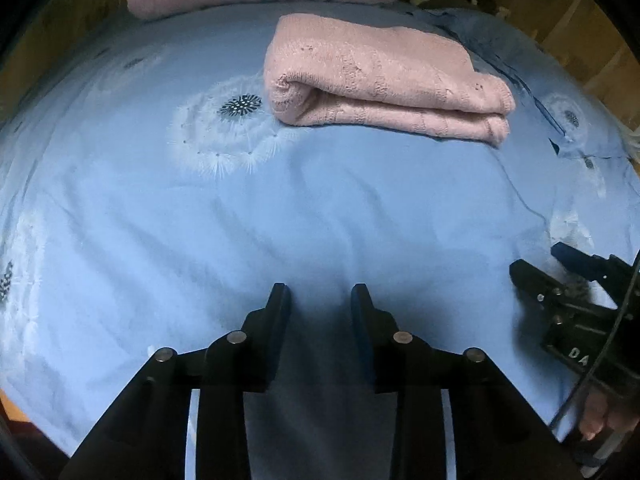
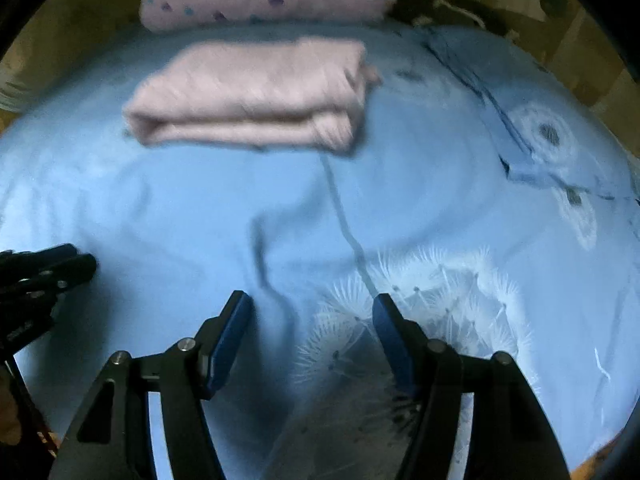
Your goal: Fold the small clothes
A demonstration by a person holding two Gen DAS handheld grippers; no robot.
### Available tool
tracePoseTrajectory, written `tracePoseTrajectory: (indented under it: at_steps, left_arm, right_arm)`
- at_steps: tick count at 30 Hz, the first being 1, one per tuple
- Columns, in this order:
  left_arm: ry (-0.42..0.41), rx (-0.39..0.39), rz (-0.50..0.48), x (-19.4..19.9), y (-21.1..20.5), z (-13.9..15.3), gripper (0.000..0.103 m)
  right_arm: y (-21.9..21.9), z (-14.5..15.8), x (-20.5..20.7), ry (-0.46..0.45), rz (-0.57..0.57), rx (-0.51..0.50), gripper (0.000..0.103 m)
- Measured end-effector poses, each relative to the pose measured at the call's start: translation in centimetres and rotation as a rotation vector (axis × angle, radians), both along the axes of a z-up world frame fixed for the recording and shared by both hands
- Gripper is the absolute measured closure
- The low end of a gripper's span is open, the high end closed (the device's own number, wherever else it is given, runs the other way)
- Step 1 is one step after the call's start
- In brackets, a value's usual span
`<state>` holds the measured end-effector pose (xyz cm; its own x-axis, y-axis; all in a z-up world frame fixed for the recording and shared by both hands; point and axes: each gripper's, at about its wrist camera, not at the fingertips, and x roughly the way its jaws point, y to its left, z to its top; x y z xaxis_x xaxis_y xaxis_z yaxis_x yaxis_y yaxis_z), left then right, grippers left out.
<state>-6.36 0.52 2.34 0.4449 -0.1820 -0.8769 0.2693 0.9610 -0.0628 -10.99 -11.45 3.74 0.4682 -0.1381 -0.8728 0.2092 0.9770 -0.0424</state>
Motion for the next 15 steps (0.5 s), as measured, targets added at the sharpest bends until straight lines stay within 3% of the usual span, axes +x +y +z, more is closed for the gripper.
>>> tracePoseTrajectory:
  at_steps: [5,7,11,15]
  left_arm:
    - [-0.081,0.039,-0.005,-0.4,-0.8,-0.4,0.074]
    - [-0.112,0.058,0.005,-0.3,-1.0,-0.8,0.063]
    - [-0.096,0.061,0.057,1.2,-0.9,-1.1,0.044]
    - [-0.041,0.036,0.105,3.5,-0.4,-1.6,0.015]
  right_arm:
    - [0.2,-0.9,0.9,0.01,-0.026,-0.059,0.012]
    - [0.1,-1.2,1.2,0.007,-0.034,-0.055,0.005]
    - [-0.6,-1.8,2.3,-0.001,-0.063,-0.013,0.0]
    - [-0.1,-1.9,3.2,-0.003,-0.059,-0.034,0.0]
